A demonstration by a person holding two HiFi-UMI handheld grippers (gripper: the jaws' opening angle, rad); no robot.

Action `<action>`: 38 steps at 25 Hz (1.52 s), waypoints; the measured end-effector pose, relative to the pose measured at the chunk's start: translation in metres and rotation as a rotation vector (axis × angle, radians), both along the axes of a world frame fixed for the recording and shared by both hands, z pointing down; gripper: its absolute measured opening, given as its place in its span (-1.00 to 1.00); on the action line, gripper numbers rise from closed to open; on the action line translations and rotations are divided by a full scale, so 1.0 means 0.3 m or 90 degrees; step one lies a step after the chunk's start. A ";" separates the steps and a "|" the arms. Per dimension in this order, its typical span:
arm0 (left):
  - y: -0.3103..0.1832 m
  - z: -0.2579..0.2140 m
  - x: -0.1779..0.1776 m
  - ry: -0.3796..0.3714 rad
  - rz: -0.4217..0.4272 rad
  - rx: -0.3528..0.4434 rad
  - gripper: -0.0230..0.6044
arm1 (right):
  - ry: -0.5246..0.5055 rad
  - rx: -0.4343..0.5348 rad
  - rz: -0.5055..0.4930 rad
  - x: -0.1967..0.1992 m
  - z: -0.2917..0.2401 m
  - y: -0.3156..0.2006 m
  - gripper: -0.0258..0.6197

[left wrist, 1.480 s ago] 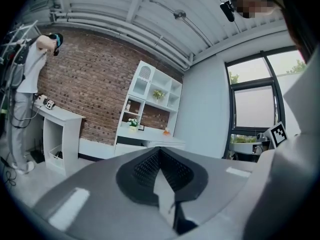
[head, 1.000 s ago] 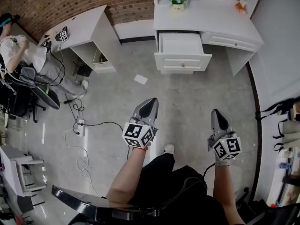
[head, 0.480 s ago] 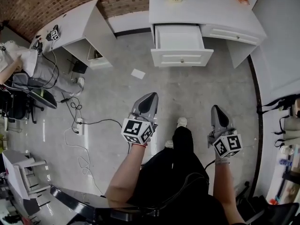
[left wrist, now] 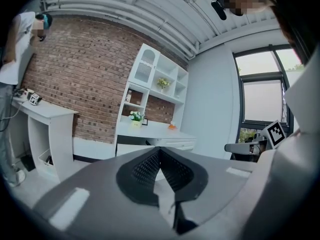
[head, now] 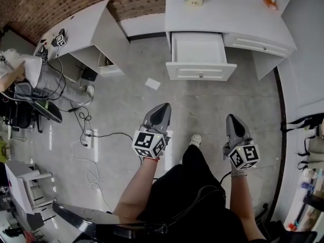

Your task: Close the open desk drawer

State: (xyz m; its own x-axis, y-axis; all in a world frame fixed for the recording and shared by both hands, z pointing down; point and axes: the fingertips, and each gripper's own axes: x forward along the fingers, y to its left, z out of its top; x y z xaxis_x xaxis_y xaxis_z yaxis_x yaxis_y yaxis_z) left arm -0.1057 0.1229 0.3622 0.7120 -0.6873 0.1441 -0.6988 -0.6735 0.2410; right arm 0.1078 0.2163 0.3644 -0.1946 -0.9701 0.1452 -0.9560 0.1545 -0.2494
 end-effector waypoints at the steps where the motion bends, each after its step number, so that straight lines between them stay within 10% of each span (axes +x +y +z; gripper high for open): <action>1: -0.021 0.001 0.001 -0.001 -0.002 -0.002 -0.92 | 0.000 -0.002 -0.002 0.004 0.002 -0.026 -0.92; 23: -0.428 0.107 0.131 -0.016 -0.045 -0.036 -0.92 | -0.014 -0.066 -0.063 0.148 0.184 -0.454 -0.92; 38: -0.573 0.235 0.140 -0.014 -0.069 -0.087 -0.92 | -0.047 -0.140 -0.134 0.009 0.391 -0.669 -0.92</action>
State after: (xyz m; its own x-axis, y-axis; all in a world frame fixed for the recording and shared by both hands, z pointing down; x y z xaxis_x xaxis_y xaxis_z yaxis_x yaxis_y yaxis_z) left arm -0.0636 -0.0490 0.4327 0.6302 -0.7329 0.2562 -0.7718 -0.5555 0.3093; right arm 0.1104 0.0155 0.4818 -0.4051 -0.8546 0.3249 -0.8869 0.2811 -0.3666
